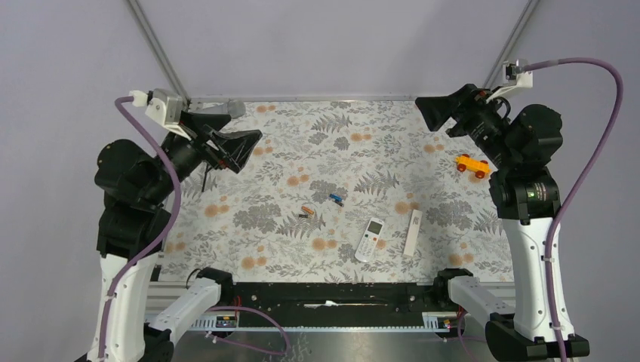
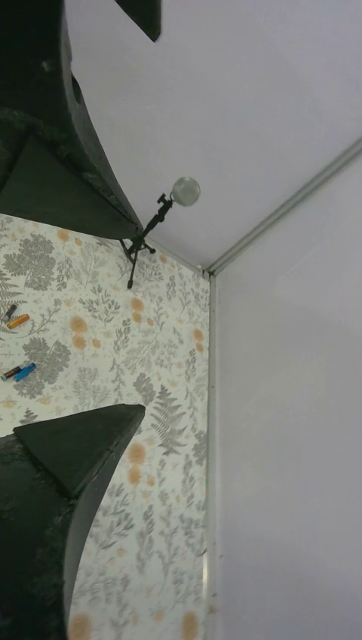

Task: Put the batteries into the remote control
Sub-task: Turn over the remote control at the center of the board.

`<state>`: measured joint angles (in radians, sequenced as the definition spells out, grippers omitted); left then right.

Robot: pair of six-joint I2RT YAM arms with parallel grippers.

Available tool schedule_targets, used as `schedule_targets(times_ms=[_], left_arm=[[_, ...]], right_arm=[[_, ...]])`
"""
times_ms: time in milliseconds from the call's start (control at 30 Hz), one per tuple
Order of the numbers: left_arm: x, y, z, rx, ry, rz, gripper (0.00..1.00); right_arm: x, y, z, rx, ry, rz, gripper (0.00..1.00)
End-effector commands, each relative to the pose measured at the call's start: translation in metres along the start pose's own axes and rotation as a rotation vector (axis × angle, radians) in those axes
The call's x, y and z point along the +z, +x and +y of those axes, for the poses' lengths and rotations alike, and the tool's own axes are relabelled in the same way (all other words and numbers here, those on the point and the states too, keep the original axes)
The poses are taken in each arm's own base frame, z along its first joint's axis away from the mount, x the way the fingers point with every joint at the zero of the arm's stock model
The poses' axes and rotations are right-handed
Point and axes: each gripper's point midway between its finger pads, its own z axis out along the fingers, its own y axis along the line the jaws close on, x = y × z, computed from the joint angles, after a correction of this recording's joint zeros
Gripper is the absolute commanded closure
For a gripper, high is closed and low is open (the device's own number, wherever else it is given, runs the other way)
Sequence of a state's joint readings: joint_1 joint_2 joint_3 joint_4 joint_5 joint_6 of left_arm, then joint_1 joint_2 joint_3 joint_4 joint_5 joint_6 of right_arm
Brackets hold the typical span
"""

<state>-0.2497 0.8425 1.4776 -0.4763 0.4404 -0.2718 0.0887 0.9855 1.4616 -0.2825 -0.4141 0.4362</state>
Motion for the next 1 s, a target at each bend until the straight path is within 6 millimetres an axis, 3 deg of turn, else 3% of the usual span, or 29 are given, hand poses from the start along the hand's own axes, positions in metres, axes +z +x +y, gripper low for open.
schedule_targets(times_ms=[0, 133, 167, 300, 400, 533, 767, 967], left_arm=[[0.001, 0.005, 0.013, -0.029, -0.065, -0.030, 0.01], [0.007, 0.042, 0.026, -0.090, -0.096, 0.063, 0.01], [0.010, 0.055, 0.035, -0.120, -0.128, 0.087, 0.01], [0.019, 0.103, 0.051, -0.188, -0.158, 0.168, 0.01], [0.022, 0.131, 0.042, -0.215, -0.079, 0.251, 0.01], [0.023, 0.164, 0.025, -0.243, 0.018, 0.357, 0.01], [0.022, 0.202, 0.006, -0.267, 0.063, 0.453, 0.01], [0.027, 0.226, 0.000, -0.315, 0.053, 0.514, 0.01]], right_arm=[[-0.002, 0.021, -0.045, 0.089, 0.222, 0.027, 0.12], [-0.008, 0.058, -0.064, 0.243, 0.310, 0.080, 0.03], [-0.008, 0.064, -0.058, 0.262, 0.273, 0.091, 0.01], [-0.010, 0.122, -0.053, 0.367, 0.179, 0.251, 0.00], [-0.022, 0.177, -0.076, 0.439, 0.286, 0.410, 0.04], [-0.055, 0.245, -0.109, 0.484, 0.516, 0.569, 0.05], [-0.097, 0.328, -0.105, 0.350, 0.793, 0.743, 0.00], [-0.107, 0.376, -0.095, 0.333, 0.867, 0.822, 0.00]])
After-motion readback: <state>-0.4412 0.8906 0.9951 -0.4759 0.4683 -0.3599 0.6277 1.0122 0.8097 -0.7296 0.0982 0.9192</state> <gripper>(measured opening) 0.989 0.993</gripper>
